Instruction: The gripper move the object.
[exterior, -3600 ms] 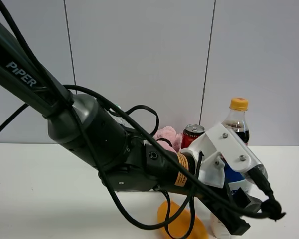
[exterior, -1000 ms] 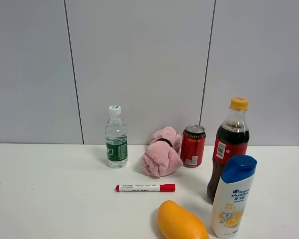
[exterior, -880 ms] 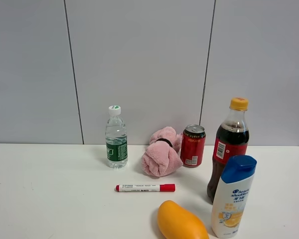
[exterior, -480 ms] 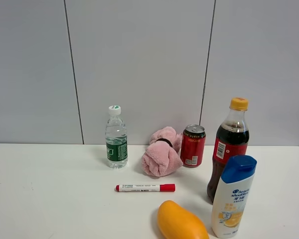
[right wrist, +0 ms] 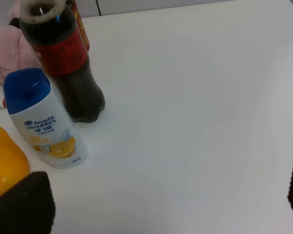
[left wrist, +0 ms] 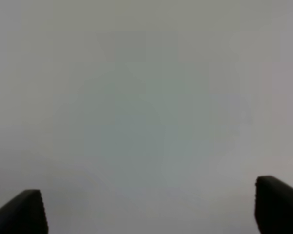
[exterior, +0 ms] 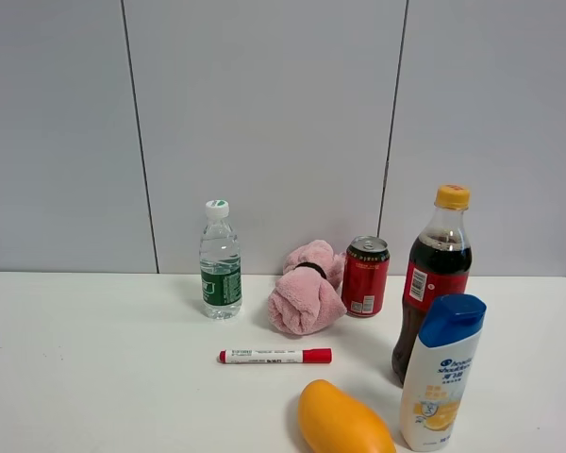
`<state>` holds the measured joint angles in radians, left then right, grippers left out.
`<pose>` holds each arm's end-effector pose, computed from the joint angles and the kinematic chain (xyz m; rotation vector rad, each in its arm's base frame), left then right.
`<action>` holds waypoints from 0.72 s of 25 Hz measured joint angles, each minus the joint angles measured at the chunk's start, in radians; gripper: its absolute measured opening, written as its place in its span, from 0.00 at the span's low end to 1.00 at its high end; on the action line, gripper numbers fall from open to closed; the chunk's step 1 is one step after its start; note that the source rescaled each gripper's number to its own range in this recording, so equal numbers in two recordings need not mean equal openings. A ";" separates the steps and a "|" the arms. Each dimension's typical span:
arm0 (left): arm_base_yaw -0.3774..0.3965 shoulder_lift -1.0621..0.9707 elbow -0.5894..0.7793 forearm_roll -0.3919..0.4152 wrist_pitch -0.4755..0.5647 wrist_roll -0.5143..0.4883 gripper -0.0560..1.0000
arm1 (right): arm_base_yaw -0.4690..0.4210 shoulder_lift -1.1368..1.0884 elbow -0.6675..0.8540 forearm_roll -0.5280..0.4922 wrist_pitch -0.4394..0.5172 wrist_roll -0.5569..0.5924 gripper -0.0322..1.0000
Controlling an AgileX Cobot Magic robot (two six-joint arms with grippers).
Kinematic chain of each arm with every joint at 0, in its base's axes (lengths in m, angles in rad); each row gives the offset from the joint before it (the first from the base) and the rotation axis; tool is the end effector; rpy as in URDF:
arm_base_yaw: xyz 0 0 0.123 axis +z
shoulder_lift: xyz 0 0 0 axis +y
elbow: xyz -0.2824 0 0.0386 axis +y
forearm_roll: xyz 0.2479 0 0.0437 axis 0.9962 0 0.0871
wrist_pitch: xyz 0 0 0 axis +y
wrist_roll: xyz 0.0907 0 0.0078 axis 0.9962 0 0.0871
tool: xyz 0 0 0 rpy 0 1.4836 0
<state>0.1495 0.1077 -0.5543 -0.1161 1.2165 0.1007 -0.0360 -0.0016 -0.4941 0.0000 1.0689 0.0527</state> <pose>-0.0002 -0.0100 0.2812 -0.0419 2.2461 -0.0095 -0.0047 0.0002 0.2749 0.0912 2.0548 0.0104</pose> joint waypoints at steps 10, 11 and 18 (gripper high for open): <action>-0.109 -0.109 0.062 0.000 -0.143 -0.001 0.95 | 0.000 0.000 0.000 0.000 0.000 0.000 1.00; -0.126 -0.111 0.062 0.000 -0.145 -0.001 0.95 | 0.000 0.000 0.000 0.000 0.000 0.000 1.00; -0.154 -0.111 0.064 0.021 -0.152 -0.023 0.95 | 0.000 0.000 0.000 0.000 0.000 0.000 1.00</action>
<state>-0.0042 -0.0031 -0.4899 -0.0955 1.0649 0.0780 -0.0360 -0.0016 -0.4941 0.0000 1.0689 0.0527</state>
